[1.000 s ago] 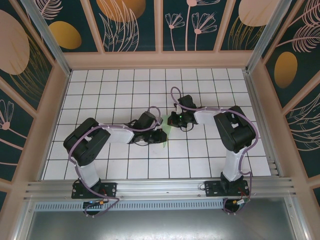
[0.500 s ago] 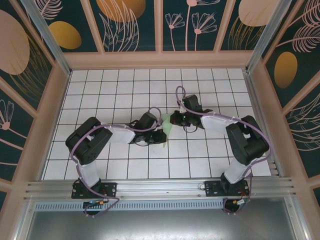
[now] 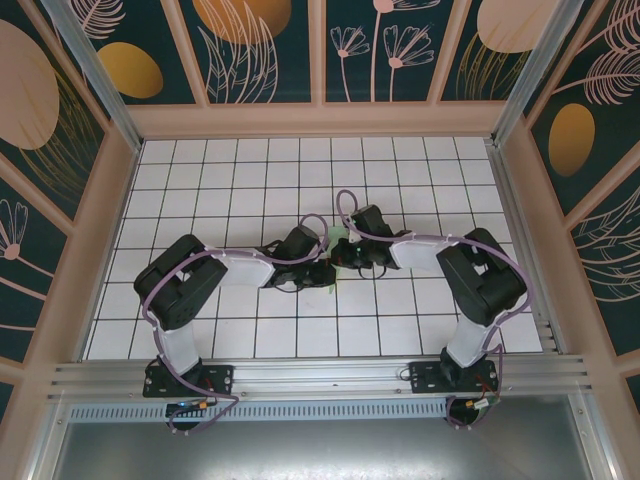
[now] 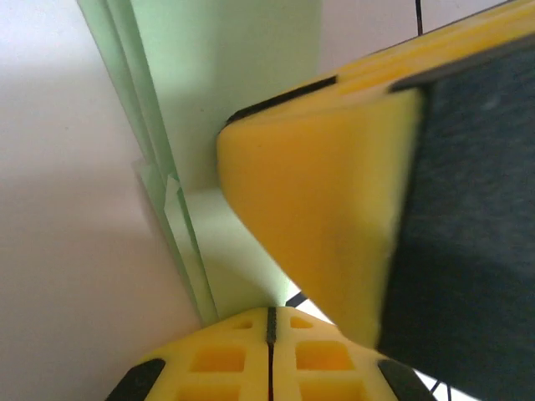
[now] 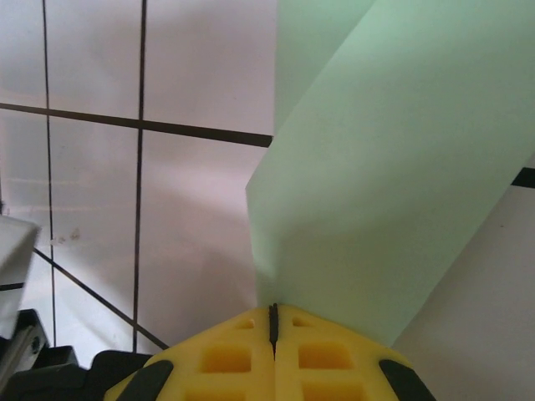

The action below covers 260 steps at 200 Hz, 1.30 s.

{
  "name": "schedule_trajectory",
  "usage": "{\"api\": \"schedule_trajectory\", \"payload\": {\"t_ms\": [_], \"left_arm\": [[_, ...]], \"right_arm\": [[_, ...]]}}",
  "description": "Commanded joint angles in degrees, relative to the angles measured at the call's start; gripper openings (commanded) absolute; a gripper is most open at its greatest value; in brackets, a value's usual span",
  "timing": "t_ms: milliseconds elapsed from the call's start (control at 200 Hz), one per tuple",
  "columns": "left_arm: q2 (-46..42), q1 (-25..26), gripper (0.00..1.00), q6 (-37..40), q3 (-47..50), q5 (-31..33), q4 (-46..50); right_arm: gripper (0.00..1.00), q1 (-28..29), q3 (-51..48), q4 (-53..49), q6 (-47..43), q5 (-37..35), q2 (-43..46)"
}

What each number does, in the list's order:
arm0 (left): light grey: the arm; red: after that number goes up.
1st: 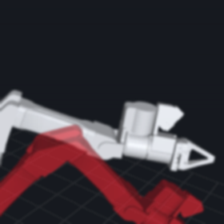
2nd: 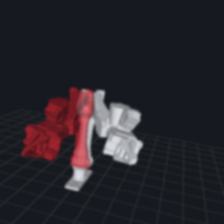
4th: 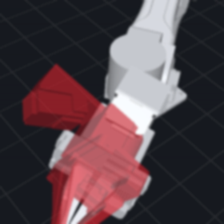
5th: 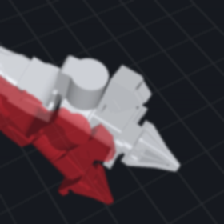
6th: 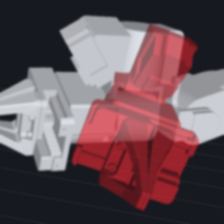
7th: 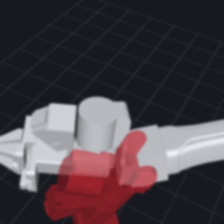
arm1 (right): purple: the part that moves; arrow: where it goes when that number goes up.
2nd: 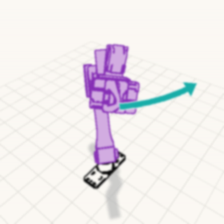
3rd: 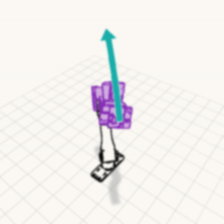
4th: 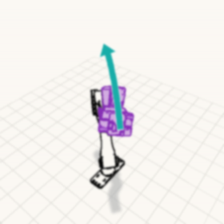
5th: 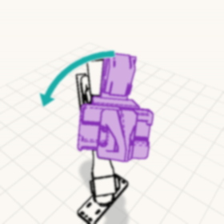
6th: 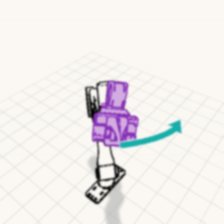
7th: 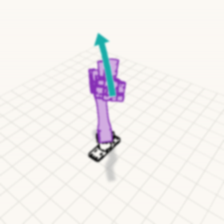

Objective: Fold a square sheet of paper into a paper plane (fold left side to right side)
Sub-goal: Fold the wing for the fifth time at the center of the table.

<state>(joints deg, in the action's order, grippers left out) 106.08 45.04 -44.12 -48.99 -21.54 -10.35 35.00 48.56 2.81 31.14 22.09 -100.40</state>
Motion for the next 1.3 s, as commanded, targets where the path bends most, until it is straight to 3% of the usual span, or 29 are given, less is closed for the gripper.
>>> {"api": "schedule_trajectory", "payload": {"t_ms": [0, 330, 706, 1296], "left_arm": [[5.4, 1.0, 0.06, 1.1, 2.1, 5.7, 7.8], [5.4, 1.0, 0.03, 0.7, 3.2, 6.1, 7.8], [6.0, 1.1, 0.02, 0.3, 4.6, 6.2, 7.2], [6.3, 1.1, 0.02, 0.5, 5.3, 6.6, 7.1]], "right_arm": [[0.0, 0.5, -0.9, 1.0, 0.9, -1.0, -1.7], [0.0, -0.9, -0.3, -0.4, -2.1, -4.4, -3.7], [0.0, -3.3, -0.2, 5.2, -7.1, -3.6, -4.2], [0.0, -13.2, 8.1, 4.5, -10.7, -0.5, -9.1]]}}
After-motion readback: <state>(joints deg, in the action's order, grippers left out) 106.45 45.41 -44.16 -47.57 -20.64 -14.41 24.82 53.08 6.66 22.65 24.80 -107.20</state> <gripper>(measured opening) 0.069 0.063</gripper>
